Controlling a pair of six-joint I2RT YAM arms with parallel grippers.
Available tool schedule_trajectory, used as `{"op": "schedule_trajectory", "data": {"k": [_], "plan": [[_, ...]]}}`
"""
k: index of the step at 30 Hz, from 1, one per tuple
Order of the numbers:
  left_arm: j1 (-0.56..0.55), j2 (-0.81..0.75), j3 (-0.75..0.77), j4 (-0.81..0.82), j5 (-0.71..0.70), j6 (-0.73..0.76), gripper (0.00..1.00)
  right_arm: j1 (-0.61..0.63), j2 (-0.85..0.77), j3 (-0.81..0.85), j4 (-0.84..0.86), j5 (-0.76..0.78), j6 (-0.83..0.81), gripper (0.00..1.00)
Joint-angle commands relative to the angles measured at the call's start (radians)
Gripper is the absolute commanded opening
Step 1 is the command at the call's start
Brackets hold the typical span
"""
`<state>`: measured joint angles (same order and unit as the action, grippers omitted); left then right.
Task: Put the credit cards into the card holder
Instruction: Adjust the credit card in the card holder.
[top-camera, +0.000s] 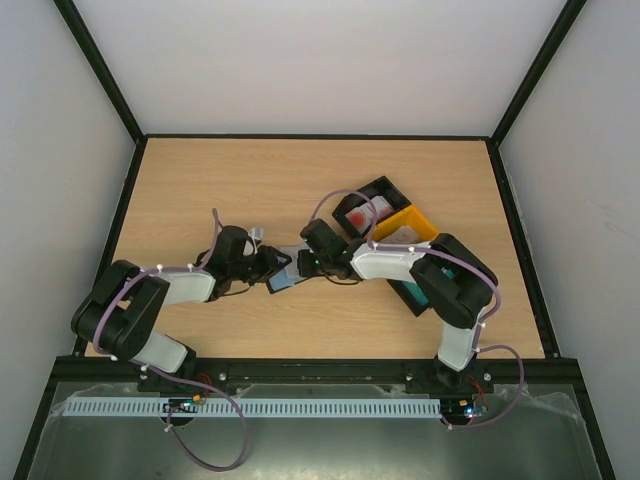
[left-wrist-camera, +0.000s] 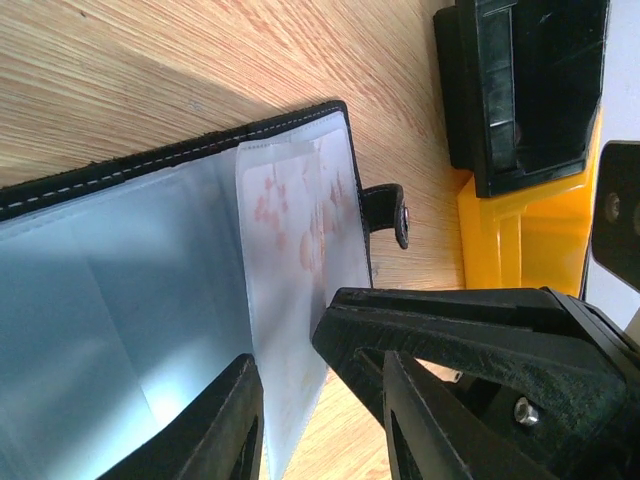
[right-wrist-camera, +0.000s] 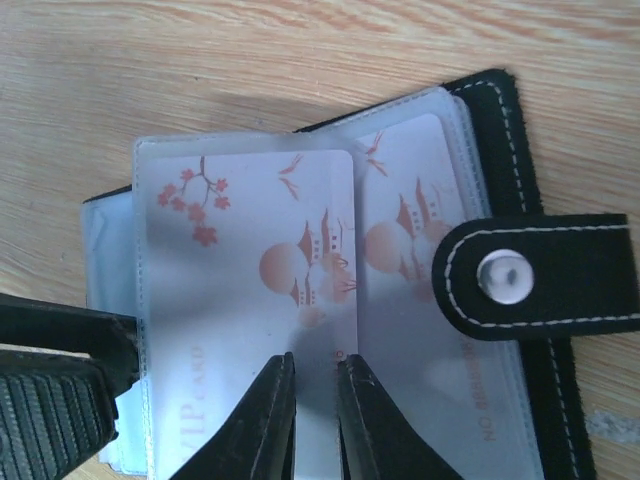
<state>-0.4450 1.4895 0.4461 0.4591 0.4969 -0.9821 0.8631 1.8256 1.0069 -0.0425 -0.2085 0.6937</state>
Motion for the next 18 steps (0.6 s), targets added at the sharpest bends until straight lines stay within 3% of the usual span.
{"op": "schedule_trajectory", "data": {"k": [1, 18], "plan": [[-0.006, 0.02, 0.002, 0.038, -0.001, -0.01, 0.36, -0.005, 0.032, 0.023, -0.014, -0.037, -0.015, 0.13], [-0.007, -0.075, -0.084, 0.062, -0.004, -0.054, 0.41, -0.005, 0.046, -0.01, 0.096, -0.243, -0.002, 0.16]]}}
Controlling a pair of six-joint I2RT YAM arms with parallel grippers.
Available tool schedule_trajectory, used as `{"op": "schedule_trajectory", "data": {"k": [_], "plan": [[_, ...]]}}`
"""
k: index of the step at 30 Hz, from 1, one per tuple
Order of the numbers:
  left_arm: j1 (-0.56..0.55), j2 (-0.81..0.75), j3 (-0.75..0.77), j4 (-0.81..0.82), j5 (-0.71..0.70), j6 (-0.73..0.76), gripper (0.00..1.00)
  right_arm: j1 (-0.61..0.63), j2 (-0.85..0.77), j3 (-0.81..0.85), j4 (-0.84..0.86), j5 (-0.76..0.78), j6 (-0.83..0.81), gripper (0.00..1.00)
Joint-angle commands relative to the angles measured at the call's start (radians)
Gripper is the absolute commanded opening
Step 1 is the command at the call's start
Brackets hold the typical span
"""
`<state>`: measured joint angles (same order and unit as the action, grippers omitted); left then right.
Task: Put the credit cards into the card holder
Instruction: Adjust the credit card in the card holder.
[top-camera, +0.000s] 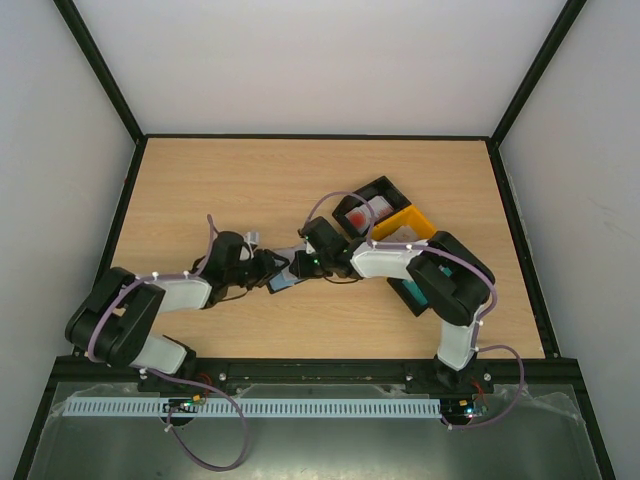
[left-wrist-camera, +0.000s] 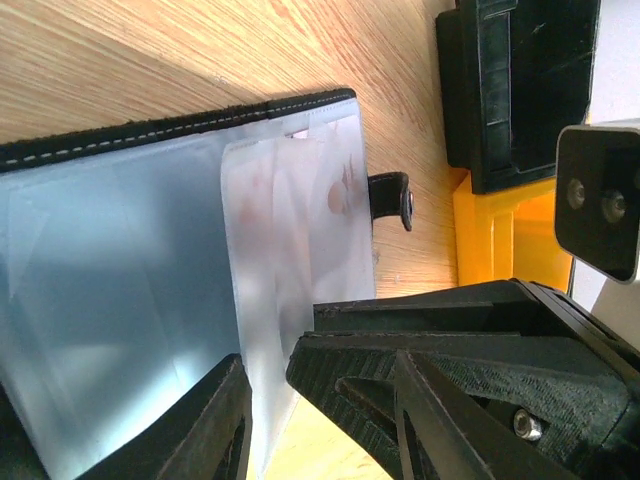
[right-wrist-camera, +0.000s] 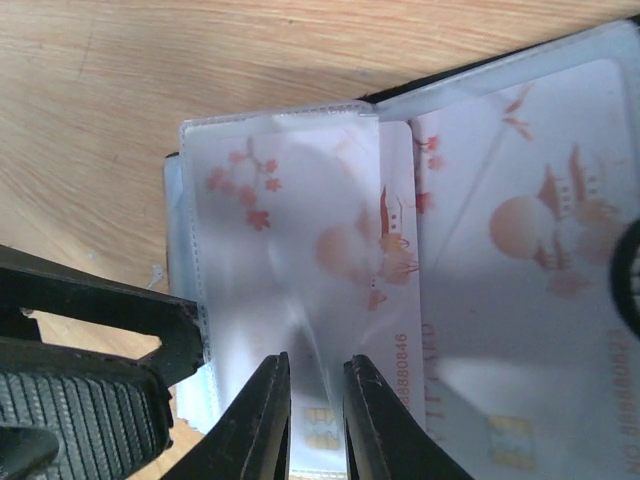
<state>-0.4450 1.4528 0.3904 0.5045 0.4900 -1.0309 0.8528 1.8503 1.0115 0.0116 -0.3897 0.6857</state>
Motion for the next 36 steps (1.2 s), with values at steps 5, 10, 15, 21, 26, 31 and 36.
{"op": "schedule_trajectory", "data": {"k": [5, 10, 15, 21, 26, 31, 36], "plan": [[-0.008, -0.043, -0.051, 0.014, 0.001, -0.005, 0.43, 0.004, 0.022, -0.016, 0.042, -0.058, 0.006, 0.17], [-0.008, -0.038, -0.052, 0.013, -0.005, -0.003, 0.41, 0.005, -0.014, -0.012, 0.022, 0.032, 0.011, 0.17], [-0.008, -0.04, -0.049, -0.003, -0.027, 0.008, 0.39, 0.005, -0.048, -0.001, -0.03, 0.159, 0.005, 0.24], [-0.008, -0.025, -0.042, 0.003, -0.023, 0.01, 0.4, 0.005, 0.019, 0.032, -0.058, 0.065, -0.016, 0.29], [-0.007, -0.024, -0.036, -0.009, -0.035, 0.011, 0.4, 0.006, 0.037, 0.027, -0.039, 0.013, -0.017, 0.17], [-0.006, -0.048, -0.036, -0.076, -0.088, 0.019, 0.4, 0.006, 0.042, 0.035, -0.065, 0.038, -0.028, 0.08], [-0.006, -0.125, -0.03, -0.177, -0.168, 0.038, 0.42, 0.006, 0.067, 0.041, -0.091, 0.057, -0.028, 0.02]]}}
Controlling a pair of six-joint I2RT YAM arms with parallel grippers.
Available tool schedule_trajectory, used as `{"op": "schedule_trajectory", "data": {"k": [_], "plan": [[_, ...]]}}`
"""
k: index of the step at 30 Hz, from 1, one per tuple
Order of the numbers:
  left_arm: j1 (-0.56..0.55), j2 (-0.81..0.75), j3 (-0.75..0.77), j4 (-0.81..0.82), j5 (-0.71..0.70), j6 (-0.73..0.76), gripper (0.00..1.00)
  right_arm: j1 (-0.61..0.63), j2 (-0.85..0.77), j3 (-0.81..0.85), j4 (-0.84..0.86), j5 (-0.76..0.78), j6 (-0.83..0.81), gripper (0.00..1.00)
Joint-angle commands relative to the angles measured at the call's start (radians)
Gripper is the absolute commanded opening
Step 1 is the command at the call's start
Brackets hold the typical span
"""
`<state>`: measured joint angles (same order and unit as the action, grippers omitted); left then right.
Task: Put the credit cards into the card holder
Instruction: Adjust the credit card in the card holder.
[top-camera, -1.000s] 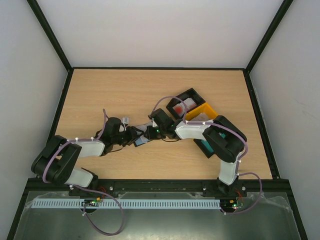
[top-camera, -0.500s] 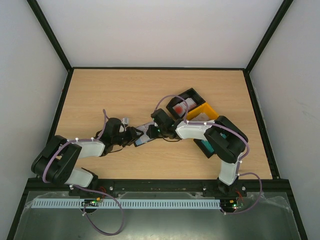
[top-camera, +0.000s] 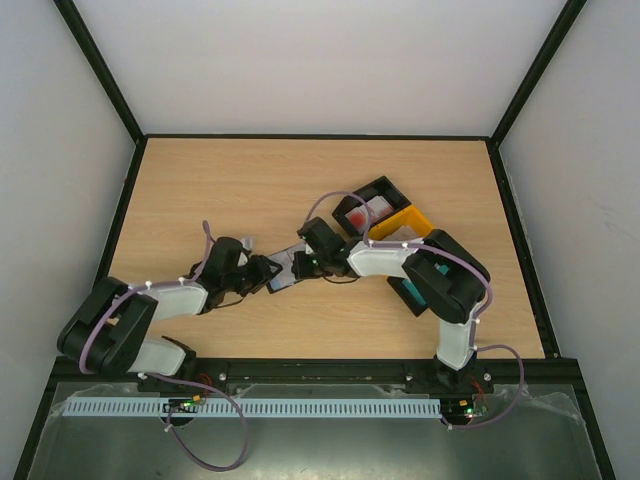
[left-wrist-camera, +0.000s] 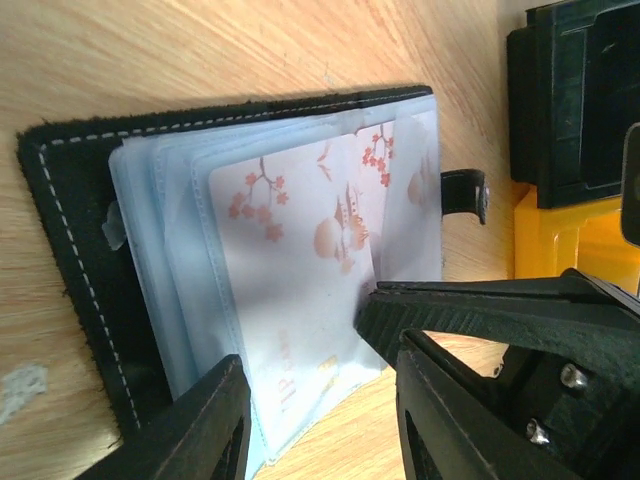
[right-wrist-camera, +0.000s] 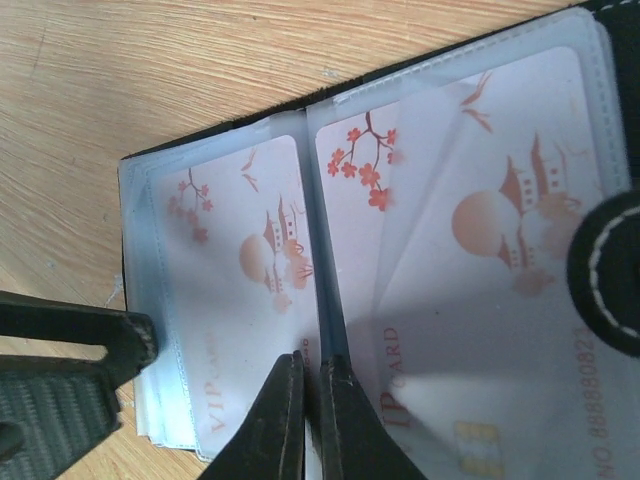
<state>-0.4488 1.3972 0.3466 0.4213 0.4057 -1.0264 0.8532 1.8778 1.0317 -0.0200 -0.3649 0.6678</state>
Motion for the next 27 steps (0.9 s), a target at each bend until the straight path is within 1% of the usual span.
{"op": "schedule_trajectory", "data": {"k": [1, 4, 9, 18, 21, 23, 27], "plan": [[-0.002, -0.08, 0.016, -0.112, -0.1, 0.039, 0.44, 0.005, 0.043, 0.021, -0.062, 0.037, -0.006, 0.02], [-0.002, -0.08, 0.023, -0.132, -0.107, 0.052, 0.45, 0.005, 0.05, 0.018, -0.064, 0.044, 0.002, 0.02], [-0.003, -0.02, 0.024, -0.083, -0.052, 0.051, 0.45, 0.005, 0.05, 0.017, -0.068, 0.066, 0.011, 0.03], [-0.002, 0.013, 0.022, -0.056, -0.04, 0.044, 0.38, 0.015, -0.016, 0.04, -0.105, 0.126, -0.027, 0.25], [-0.001, 0.011, 0.023, -0.059, -0.044, 0.043, 0.38, 0.023, -0.039, 0.058, -0.119, 0.147, -0.028, 0.28], [-0.002, 0.012, 0.023, -0.058, -0.042, 0.045, 0.38, 0.028, -0.042, 0.064, -0.127, 0.167, -0.052, 0.27], [-0.002, 0.016, 0.023, -0.05, -0.035, 0.045, 0.37, 0.034, -0.028, 0.076, -0.137, 0.175, -0.061, 0.11]]}}
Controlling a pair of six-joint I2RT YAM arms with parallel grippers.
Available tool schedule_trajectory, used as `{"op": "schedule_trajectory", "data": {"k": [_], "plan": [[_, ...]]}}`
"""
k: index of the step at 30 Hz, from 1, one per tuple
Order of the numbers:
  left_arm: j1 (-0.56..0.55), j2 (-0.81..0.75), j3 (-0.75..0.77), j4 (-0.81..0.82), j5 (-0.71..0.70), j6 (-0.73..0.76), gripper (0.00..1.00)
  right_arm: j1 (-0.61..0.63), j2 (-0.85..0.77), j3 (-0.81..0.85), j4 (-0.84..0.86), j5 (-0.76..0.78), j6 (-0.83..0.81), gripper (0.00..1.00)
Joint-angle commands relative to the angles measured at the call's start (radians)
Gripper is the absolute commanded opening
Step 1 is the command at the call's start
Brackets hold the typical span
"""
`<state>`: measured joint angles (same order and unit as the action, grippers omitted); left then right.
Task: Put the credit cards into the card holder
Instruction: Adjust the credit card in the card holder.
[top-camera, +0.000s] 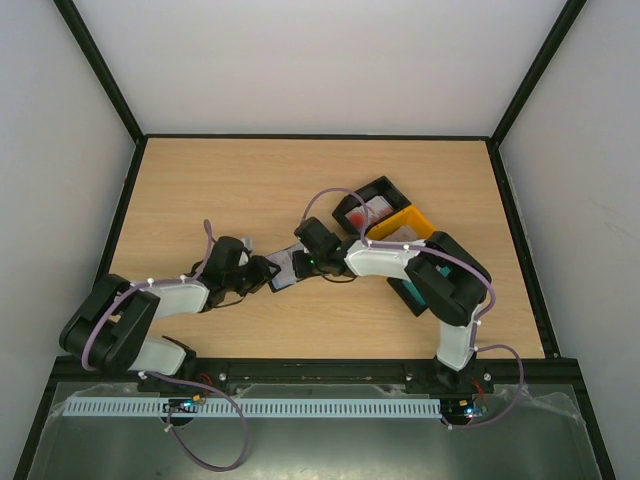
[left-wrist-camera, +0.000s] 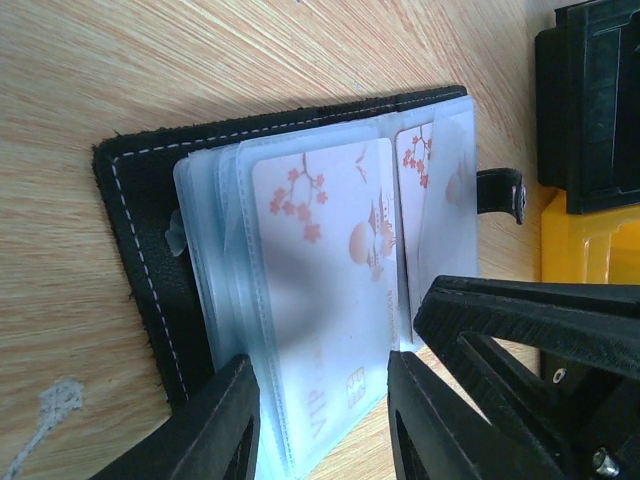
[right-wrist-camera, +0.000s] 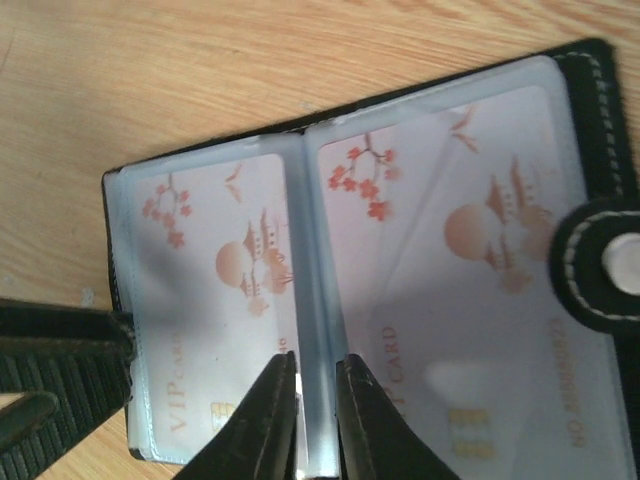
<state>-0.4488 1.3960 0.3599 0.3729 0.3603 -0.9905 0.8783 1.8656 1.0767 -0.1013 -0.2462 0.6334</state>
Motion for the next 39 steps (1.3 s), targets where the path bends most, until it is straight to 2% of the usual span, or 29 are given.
{"op": "schedule_trajectory", "data": {"k": [1, 6, 25, 31, 39], "plan": [[-0.002, 0.017, 0.011, 0.003, 0.012, 0.009, 0.37, 0.01, -0.011, 0.03, -0.054, 0.054, -0.027, 0.09], [-0.002, 0.026, 0.012, 0.018, 0.025, 0.01, 0.37, 0.015, 0.024, 0.03, -0.054, 0.026, -0.033, 0.03], [-0.002, 0.042, 0.039, 0.124, 0.129, 0.029, 0.34, 0.024, 0.056, 0.028, -0.054, 0.001, -0.048, 0.02], [-0.003, 0.049, 0.069, 0.118, 0.144, 0.048, 0.33, 0.02, -0.006, 0.001, -0.014, 0.067, -0.013, 0.02], [-0.004, 0.092, 0.09, 0.128, 0.167, 0.044, 0.34, 0.008, -0.064, -0.02, -0.022, 0.196, 0.027, 0.07]]}}
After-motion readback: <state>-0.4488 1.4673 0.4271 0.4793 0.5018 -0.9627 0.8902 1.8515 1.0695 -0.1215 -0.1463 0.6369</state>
